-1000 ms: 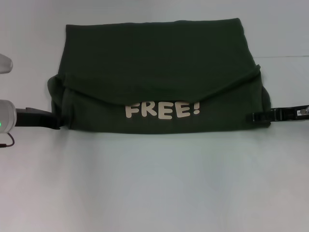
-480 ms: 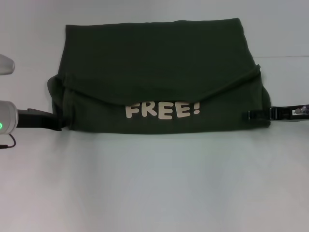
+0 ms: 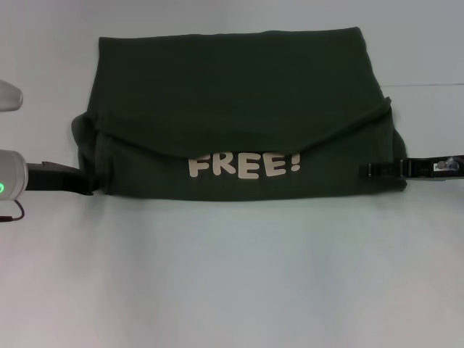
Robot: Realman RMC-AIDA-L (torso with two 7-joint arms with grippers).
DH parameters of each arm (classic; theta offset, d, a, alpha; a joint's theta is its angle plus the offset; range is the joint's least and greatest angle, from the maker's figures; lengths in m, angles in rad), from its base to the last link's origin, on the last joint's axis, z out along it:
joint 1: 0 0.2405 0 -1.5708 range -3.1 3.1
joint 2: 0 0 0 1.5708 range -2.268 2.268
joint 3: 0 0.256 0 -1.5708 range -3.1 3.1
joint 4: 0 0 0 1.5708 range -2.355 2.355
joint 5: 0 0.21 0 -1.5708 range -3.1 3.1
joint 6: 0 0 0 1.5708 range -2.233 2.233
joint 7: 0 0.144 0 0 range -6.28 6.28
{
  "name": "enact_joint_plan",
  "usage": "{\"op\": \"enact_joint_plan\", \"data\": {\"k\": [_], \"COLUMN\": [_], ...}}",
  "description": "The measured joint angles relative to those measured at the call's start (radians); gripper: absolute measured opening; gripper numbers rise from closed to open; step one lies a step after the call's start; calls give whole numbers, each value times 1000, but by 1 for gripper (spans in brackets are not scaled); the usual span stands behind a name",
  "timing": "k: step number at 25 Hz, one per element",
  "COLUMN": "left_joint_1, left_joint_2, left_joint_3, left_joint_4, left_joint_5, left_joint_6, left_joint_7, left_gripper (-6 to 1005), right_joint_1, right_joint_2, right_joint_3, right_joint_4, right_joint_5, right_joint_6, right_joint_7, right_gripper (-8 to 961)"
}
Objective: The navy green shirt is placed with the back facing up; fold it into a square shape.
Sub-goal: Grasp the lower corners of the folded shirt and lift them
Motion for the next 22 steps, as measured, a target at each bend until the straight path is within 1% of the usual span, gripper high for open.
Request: {"op": "enact_joint_plan", "data": {"k": [12,22], "left_joint_1": [-1,2], "left_joint_2": [0,-2], "left_joint_3": [0,0], "left_joint_4": [0,0], "left_joint_5": [-1,-1], "left_joint_6": [0,1], "left_joint_7": [0,4], "left_gripper": [45,44], "right_joint_1": [0,0], "right_joint_2": [2,9], "right_joint_3": [-4,-5], "right_joint_4": [12,13], "right_joint_5": [0,-3], "right_joint_6": [3,2], "right_joint_7": [-6,-10], "right_gripper": [854,804]}}
